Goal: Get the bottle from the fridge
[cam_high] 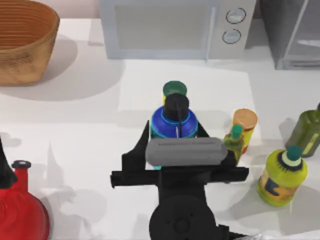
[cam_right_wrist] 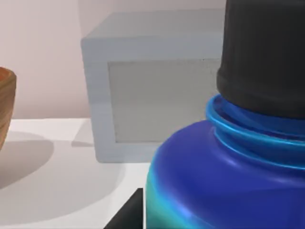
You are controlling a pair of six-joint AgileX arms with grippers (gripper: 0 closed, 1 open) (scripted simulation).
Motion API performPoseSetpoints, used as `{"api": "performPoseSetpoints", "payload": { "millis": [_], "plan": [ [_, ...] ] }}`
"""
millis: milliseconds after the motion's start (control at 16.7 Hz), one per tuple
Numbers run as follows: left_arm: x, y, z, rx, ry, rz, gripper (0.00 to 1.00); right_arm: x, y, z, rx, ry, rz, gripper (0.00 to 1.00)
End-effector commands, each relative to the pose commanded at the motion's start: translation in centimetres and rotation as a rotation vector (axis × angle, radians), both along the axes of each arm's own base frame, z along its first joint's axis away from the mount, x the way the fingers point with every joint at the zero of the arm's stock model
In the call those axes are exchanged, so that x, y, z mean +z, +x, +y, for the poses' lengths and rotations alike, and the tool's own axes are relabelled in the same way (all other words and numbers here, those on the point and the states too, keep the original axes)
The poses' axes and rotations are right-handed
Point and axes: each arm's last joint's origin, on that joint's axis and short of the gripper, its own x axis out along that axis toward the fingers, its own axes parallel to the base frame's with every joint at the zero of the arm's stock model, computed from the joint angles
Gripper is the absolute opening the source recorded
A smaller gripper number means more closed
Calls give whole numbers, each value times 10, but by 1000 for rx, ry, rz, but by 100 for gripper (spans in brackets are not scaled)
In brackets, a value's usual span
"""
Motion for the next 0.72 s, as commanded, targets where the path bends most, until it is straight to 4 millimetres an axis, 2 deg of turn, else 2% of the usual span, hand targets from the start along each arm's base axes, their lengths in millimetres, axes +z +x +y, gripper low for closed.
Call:
{"api": "performPoseSetpoints", "payload": {
  "millis": [120, 300, 420, 720],
  "plan": [
    [0, 0, 0, 0, 0, 0, 100, -25, -22, 25, -15, -29, -10, 0],
    [0, 0, 0, 0, 0, 0, 100, -51, -45, 47, -43, -51, -25, 0],
    [0, 0, 0, 0, 0, 0, 100, -58, -51, 52, -56, -56, -29, 0],
    [0, 0, 0, 0, 0, 0, 100, -59, -50, 51, -58, -60, -29, 0]
  ]
}}
